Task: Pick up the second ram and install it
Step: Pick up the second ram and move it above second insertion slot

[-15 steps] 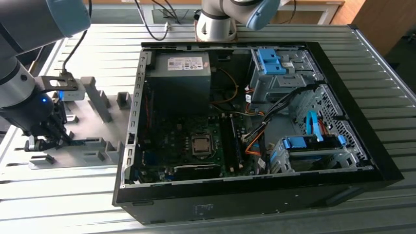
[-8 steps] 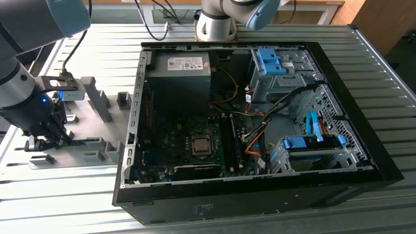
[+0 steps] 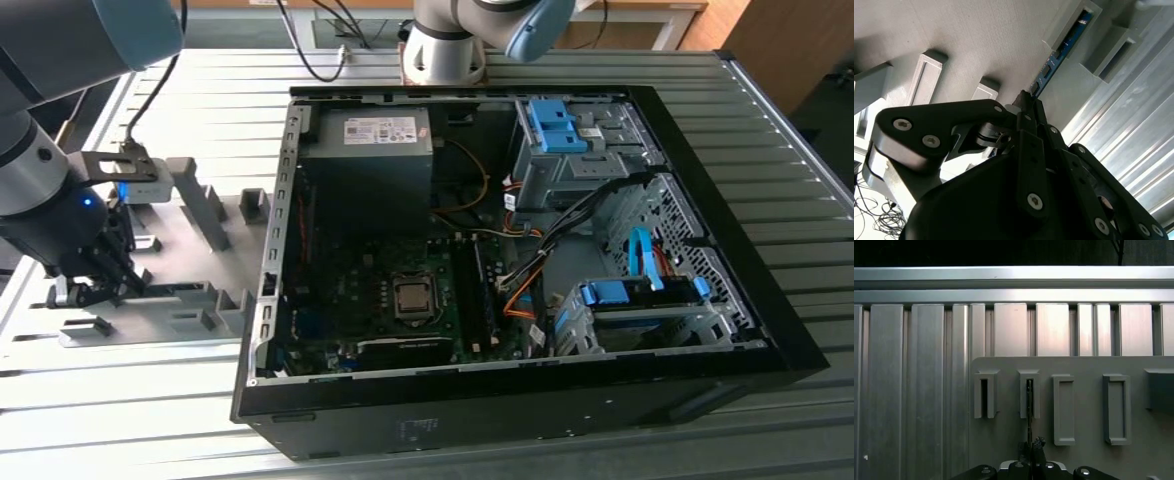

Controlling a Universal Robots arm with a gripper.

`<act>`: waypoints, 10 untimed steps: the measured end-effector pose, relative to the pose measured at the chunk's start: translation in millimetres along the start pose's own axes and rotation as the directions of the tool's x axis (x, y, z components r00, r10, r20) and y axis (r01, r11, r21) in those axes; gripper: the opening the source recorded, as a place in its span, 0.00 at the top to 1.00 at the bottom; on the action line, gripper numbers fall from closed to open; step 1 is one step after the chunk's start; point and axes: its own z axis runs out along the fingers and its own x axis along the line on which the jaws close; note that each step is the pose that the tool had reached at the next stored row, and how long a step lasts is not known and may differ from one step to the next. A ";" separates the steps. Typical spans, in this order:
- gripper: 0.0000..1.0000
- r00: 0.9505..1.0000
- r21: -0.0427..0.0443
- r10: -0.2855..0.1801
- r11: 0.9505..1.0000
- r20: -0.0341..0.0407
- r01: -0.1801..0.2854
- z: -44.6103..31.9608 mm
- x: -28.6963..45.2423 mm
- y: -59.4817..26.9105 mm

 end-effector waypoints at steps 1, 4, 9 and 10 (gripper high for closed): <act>0.86 1.000 0.000 0.000 1.000 0.000 0.000 -0.2 0.0 0.0; 0.86 1.000 0.000 0.000 1.000 0.000 0.000 -0.3 0.0 0.0; 0.86 1.000 0.000 0.000 1.000 0.000 0.000 -2.6 0.0 0.1; 0.86 1.000 0.000 0.000 1.000 0.000 0.000 -3.6 0.0 0.0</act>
